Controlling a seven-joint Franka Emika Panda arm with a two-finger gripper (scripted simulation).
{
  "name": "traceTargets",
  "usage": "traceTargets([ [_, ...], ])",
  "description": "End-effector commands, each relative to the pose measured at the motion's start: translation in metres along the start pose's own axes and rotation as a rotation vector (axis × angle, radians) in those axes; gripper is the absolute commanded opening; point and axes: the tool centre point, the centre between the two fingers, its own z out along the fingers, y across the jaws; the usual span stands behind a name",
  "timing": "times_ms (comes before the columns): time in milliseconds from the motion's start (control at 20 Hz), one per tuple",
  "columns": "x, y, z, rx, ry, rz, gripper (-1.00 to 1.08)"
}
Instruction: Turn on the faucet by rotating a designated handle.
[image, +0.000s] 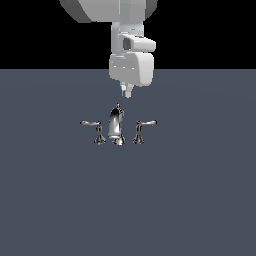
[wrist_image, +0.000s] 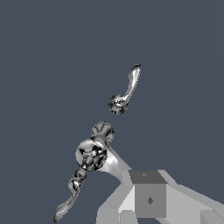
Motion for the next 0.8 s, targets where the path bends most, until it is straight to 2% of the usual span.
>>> traceTargets([
  [0, 0.015, -0.007, 0.017, -0.003, 0.004, 0.065, -1.0],
  [450, 0.075, -0.023, 0.076, -0.015, 0.016, 0.293, -1.0],
  [750, 0.104, -0.026, 0.103, -0.02, 0.02, 0.403, -1.0],
])
